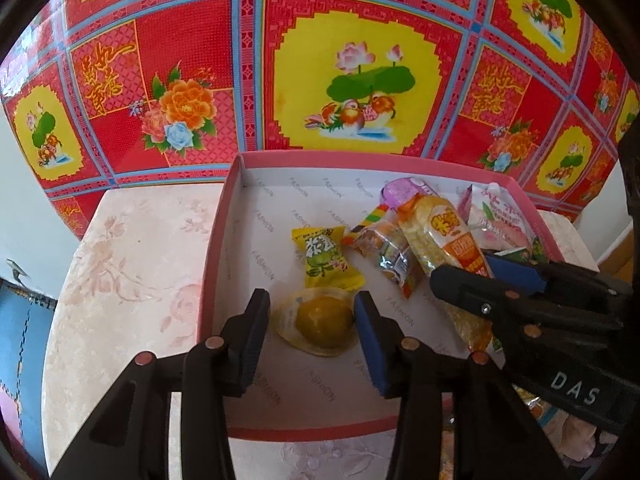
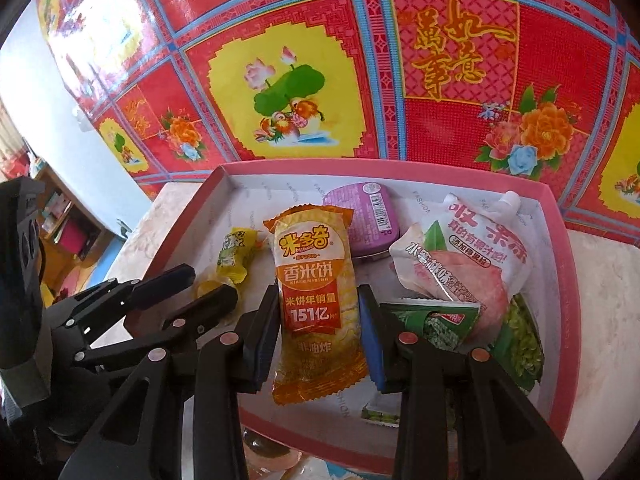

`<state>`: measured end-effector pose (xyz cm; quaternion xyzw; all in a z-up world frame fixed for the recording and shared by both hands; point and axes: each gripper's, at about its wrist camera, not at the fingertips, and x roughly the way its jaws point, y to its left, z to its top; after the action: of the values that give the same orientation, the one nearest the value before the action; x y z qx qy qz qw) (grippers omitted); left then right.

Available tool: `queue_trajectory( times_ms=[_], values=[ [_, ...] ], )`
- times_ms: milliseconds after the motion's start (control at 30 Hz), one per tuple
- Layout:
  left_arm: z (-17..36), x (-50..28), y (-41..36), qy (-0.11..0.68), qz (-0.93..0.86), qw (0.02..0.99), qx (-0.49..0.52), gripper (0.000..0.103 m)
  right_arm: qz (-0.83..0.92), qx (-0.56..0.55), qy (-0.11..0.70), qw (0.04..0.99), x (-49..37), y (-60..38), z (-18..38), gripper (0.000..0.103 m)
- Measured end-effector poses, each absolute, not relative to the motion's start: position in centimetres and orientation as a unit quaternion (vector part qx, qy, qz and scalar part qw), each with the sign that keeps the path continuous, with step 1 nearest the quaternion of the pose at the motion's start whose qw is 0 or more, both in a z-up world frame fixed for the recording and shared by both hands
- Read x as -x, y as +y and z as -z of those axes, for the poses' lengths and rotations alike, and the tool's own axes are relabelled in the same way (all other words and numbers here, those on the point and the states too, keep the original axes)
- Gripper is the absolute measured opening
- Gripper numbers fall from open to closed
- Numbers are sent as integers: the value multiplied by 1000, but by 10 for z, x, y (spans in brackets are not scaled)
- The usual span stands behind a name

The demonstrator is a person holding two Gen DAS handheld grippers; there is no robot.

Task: Organize snacks
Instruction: 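Carry the round candy with the left tool while the right tool carries the cracker bag into the tray, then open the left tool on the round candy while the right tool releases the cracker bag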

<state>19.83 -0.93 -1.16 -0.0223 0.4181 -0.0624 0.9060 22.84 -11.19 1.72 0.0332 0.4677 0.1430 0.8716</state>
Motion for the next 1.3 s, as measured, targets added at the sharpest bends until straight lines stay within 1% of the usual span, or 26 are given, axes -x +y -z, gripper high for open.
queue_trajectory(
  times_ms=[233, 333, 567, 867, 1300],
  values=[
    [6, -193, -1, 428, 69, 899, 57, 48, -153, -43, 469, 869, -221, -119, -22, 39],
    [-1, -187, -1, 423, 74, 901, 59, 50, -161, -52, 459, 872, -214, -123, -30, 44],
    [-16, -167, -2, 409, 88, 906, 59, 52, -164, -62, 438, 882, -191, -132, -51, 44],
    [-27, -145, -10, 410, 93, 906, 58, 52, -135, -75, 423, 893, -156, -158, -69, 44],
    [-20, -121, -27, 428, 114, 895, 58, 53, -97, -90, 434, 891, -110, -193, -58, 44]
  ],
)
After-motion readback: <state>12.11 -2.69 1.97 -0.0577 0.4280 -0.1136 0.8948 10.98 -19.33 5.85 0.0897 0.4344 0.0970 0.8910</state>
